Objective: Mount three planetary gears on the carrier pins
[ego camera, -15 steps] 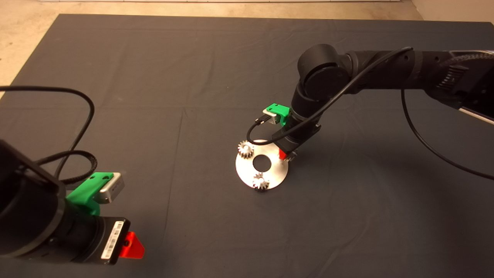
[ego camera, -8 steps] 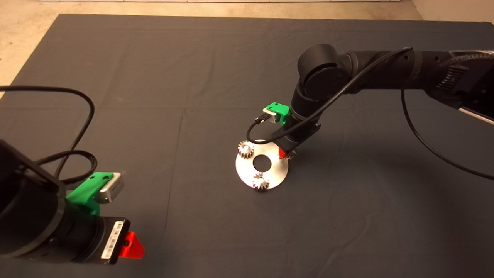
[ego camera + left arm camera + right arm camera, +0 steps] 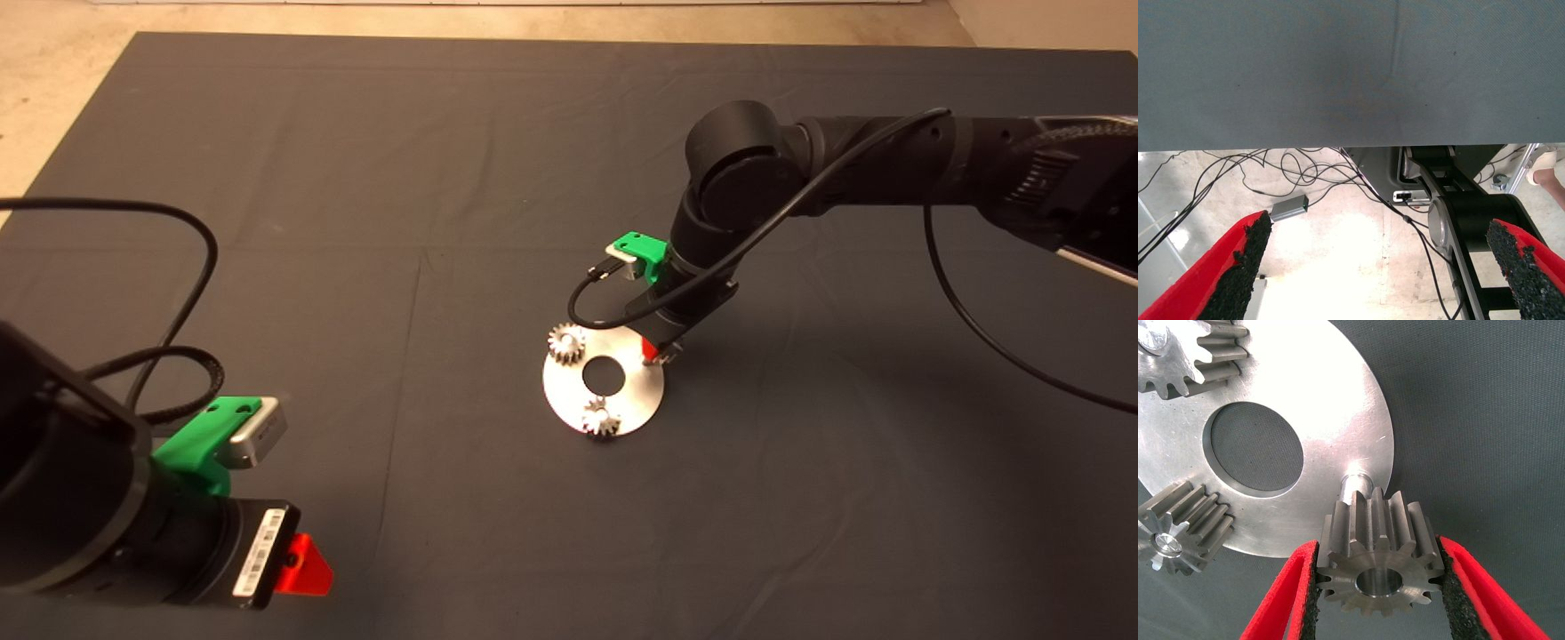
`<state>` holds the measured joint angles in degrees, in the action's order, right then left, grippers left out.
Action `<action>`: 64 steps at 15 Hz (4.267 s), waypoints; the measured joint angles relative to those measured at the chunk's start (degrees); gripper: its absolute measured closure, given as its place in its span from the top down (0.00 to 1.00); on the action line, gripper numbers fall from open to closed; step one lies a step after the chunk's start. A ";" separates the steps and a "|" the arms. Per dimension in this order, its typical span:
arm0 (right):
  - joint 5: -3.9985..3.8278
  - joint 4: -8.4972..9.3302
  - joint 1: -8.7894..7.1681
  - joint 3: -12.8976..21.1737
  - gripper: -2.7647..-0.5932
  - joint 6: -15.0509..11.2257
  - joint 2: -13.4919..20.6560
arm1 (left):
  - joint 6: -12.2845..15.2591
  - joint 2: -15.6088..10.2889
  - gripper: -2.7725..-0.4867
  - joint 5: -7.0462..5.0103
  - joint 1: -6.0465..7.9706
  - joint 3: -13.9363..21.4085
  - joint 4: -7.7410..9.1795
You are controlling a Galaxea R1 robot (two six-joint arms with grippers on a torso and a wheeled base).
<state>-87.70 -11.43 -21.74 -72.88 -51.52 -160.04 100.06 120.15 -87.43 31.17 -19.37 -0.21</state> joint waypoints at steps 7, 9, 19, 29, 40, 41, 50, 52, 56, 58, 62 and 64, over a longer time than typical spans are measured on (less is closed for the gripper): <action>0.04 -0.35 0.00 -1.60 0.23 -0.01 -2.24 | 0.00 0.02 0.81 -0.02 0.00 0.00 0.00; 0.02 -0.35 0.00 -1.82 0.23 0.00 -2.72 | 0.00 0.00 0.81 0.00 0.00 0.00 0.00; 0.02 -0.35 0.00 -2.47 0.23 -0.02 -2.83 | 0.00 0.02 0.81 -0.02 0.00 0.00 0.00; 0.02 -0.35 0.00 -3.06 0.23 0.00 -2.83 | 0.00 0.01 0.81 -0.02 0.00 0.00 0.00; 0.02 -0.33 0.27 -3.06 0.23 0.00 -2.82 | 0.00 0.00 0.81 0.00 0.00 0.00 0.00; 0.02 -0.33 0.27 -3.06 0.23 0.00 -2.80 | 0.00 0.00 0.81 -0.02 0.00 0.00 0.00; 0.05 -0.31 0.27 -3.04 0.23 0.00 -2.69 | 0.00 0.01 0.81 -0.01 0.00 0.00 0.00; 0.11 -0.28 0.27 -2.95 0.23 0.00 -2.65 | 0.00 0.00 0.81 -0.02 0.00 0.00 0.00; 0.07 -0.18 0.27 -2.28 0.23 0.00 -2.54 | 0.00 0.02 0.81 0.00 0.00 0.00 0.00; 0.05 -0.13 0.27 -2.06 0.23 0.00 -2.50 | 0.00 0.00 0.81 -0.02 0.00 0.00 0.00; 0.05 0.11 0.27 -1.88 0.22 0.00 -2.47 | 0.00 0.00 0.81 -0.02 0.00 0.00 0.00; 0.07 0.15 0.27 -1.74 0.22 0.00 -2.17 | 0.00 0.00 0.81 -0.02 0.00 0.00 0.00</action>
<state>-87.63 -11.29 -21.47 -74.62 -51.52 -162.21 100.06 120.15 -87.45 31.17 -19.37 -0.21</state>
